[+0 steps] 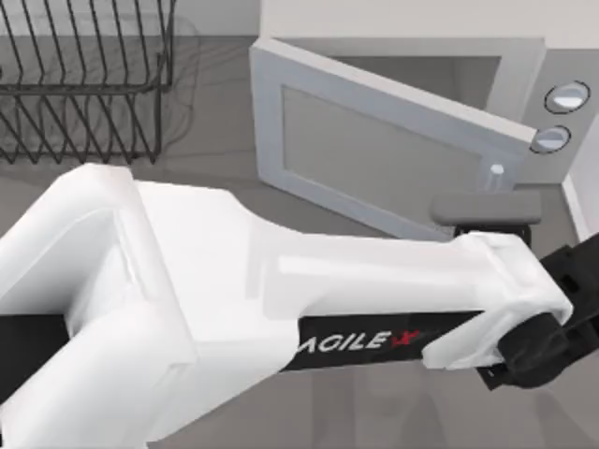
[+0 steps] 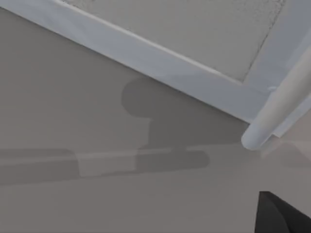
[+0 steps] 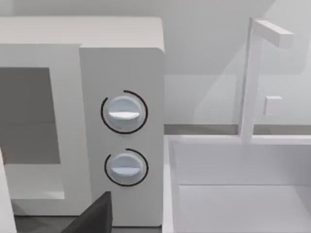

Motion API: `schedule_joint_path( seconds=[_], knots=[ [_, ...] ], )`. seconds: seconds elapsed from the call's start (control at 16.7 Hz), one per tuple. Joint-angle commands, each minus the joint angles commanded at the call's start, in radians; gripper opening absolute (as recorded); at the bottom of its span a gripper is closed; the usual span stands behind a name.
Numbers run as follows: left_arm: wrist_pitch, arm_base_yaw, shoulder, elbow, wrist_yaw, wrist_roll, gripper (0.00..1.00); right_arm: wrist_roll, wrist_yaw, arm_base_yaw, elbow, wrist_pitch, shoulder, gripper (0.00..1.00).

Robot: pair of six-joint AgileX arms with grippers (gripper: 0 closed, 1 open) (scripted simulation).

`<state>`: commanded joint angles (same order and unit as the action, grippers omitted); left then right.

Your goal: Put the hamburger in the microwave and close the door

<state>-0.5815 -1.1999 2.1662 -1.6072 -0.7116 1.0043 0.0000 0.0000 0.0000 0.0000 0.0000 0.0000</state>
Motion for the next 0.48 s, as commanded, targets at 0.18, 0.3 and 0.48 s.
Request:
schedule_joint_path(
  seconds=[0.18, 0.3, 0.48],
  knots=[
    [0.013, 0.042, 0.047, -0.051, 0.021, -0.049, 0.00, 0.000, 0.000, 0.000, 0.000, 0.000, 0.000, 1.00],
    [0.028, 0.071, 0.072, -0.092, 0.038, -0.084, 0.00, 0.000, 0.000, 0.000, 0.000, 0.000, 0.000, 1.00],
    [0.045, 0.116, 0.112, -0.145, 0.058, -0.132, 0.00, 0.000, 0.000, 0.000, 0.000, 0.000, 0.000, 1.00]
  ],
)
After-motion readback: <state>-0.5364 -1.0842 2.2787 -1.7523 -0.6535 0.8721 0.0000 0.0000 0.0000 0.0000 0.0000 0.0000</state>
